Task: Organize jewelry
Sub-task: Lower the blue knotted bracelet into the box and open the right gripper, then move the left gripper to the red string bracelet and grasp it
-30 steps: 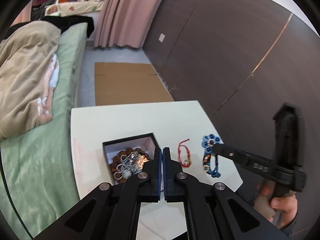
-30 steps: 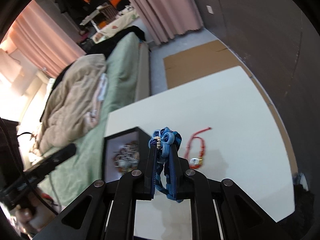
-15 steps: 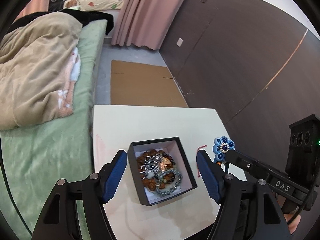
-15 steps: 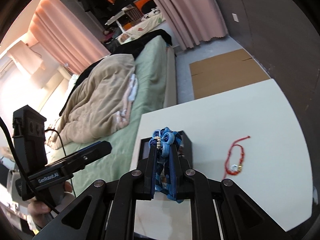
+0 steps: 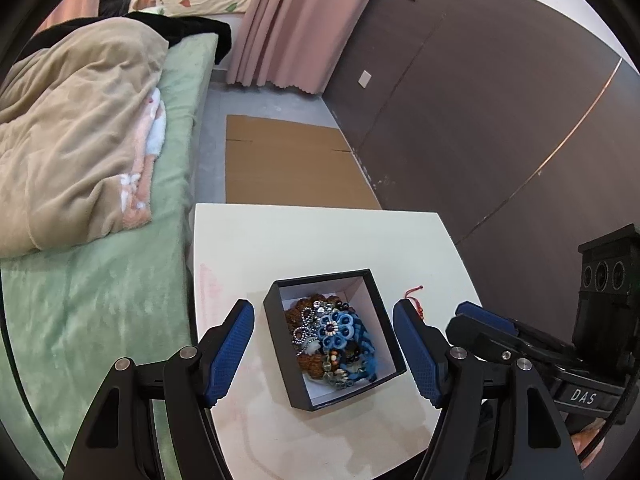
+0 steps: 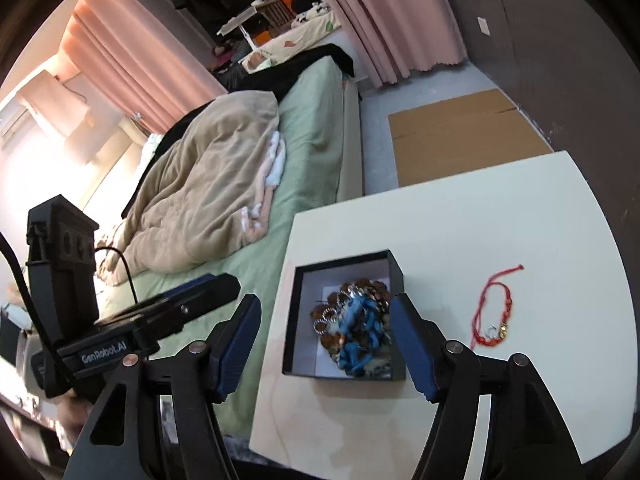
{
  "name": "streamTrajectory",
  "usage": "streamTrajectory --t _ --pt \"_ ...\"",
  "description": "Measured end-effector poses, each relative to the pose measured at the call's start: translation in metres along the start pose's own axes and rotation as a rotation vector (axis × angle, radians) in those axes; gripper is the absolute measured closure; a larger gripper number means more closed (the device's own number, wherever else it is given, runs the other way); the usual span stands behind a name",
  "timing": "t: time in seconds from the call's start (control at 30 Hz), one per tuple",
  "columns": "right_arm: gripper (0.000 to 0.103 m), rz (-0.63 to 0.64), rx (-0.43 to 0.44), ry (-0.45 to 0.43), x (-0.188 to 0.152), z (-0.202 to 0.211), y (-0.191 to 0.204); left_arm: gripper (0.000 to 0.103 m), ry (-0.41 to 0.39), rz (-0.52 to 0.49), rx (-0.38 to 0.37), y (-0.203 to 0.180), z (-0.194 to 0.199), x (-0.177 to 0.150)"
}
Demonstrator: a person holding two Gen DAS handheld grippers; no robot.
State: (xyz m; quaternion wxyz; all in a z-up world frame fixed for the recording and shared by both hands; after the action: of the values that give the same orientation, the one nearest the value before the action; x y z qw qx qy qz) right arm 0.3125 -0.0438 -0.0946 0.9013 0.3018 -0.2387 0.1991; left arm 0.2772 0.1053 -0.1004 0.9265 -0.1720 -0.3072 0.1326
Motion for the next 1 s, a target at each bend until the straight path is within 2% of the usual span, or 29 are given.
streamTrajectory --t 0.23,0.5,0.93,1.0 --pt "0.036 -0.039 -0.05 0.006 -0.002 0.011 -0.026 0.03 0.018 -0.019 -0.016 -0.017 -0.012 0.0" --pt "0.036 -0.137 -0.097 0.012 -0.002 0.02 -0.077 0.03 0.059 -0.058 -0.044 -0.05 -0.037 0.0" --pt "0.036 -0.257 -0.162 0.022 -0.012 0.045 -0.147 0.031 0.166 -0.175 -0.063 -0.114 -0.09 -0.019" --pt "0.036 -0.268 -0.165 0.021 -0.013 0.05 -0.157 0.034 0.177 -0.196 -0.065 -0.125 -0.097 -0.023"
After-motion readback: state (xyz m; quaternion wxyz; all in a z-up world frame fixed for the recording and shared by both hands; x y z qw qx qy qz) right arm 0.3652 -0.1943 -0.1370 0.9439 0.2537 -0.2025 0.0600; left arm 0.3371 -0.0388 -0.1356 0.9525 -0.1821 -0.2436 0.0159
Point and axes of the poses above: each gripper's, at about its wrist camera, not at the fingertips, and z roughly against the way its jaws point, y to its left, x to its top, the point moved 7 cm from there along -z, roughly the way its jaws point, and after that the axes turned 3 degrees about z, right-handed, at the moved point
